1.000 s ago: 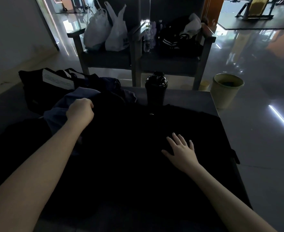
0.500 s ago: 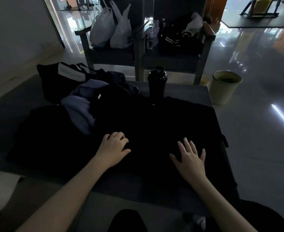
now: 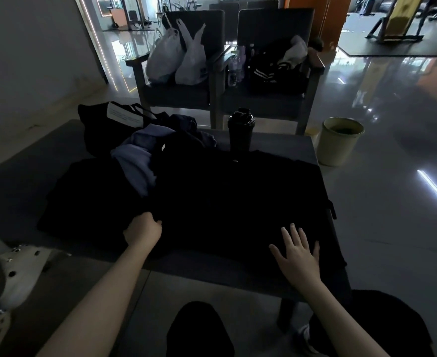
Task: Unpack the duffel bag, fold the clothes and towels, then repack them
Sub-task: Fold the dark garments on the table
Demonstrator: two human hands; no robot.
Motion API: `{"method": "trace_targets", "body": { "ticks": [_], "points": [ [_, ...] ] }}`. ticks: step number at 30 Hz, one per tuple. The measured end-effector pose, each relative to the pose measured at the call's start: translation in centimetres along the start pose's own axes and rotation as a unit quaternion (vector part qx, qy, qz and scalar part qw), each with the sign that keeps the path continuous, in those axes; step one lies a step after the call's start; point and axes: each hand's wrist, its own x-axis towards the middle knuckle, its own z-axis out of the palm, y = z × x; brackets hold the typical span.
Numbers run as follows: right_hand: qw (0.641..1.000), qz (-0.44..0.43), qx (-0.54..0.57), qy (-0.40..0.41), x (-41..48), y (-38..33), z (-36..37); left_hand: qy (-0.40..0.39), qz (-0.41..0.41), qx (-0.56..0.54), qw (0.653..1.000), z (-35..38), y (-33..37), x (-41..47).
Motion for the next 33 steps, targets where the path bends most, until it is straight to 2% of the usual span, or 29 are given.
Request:
{"method": "trace_targets", "body": {
  "ticks": [2, 5, 10, 17, 21, 23, 25, 28, 30, 33],
  "points": [
    [1.000, -0.005, -0.002, -0.004, -0.7, 0.4, 0.0, -0.028, -0.011, -0.065, 0.997, -0.4, 0.2, -0.3],
    [1.000, -0.015, 0.009, -0.018, -1.4, 0.5, -0.3, -0.004, -0.014, -0.099, 0.995, -1.4, 0.2, -0.6],
    [0.999, -0.026, -0.006, -0.026, -2.2, 0.8, -0.4, 0.061, 0.016, 0.000, 0.998, -3.5, -1.7, -0.8],
    [0.999, -0.022, -0.007, -0.030, -3.0, 0.5, -0.7, 0.087, 0.059, 0.090, 0.990, -4.6, -1.8, -2.5],
    [0.999, -0.022, -0.011, -0.034, -3.5, 1.0, -0.6, 0.126, 0.139, 0.144, 0.972, -3.5, -2.3, -3.4],
    [0.999, -0.027, -0.012, -0.031, -3.6, 1.1, -0.5, 0.099, 0.210, 0.181, 0.956, -2.4, -2.5, -3.6],
    [0.999, -0.029, -0.011, -0.027, -3.5, 1.2, -0.4, 0.048, 0.239, 0.218, 0.945, -1.2, -2.4, -3.8],
    [0.999, -0.032, -0.020, -0.027, -3.3, 1.3, -0.7, -0.003, 0.176, 0.297, 0.939, -0.1, -1.6, -4.7],
    [0.999, -0.032, -0.034, -0.026, -3.2, 1.3, -0.9, 0.011, 0.146, 0.321, 0.936, 0.2, -0.1, -5.6],
    [0.999, -0.022, -0.030, -0.005, -2.8, 1.2, -1.5, 0.066, 0.231, 0.279, 0.930, 1.3, 3.6, -6.3]
  ]
}}
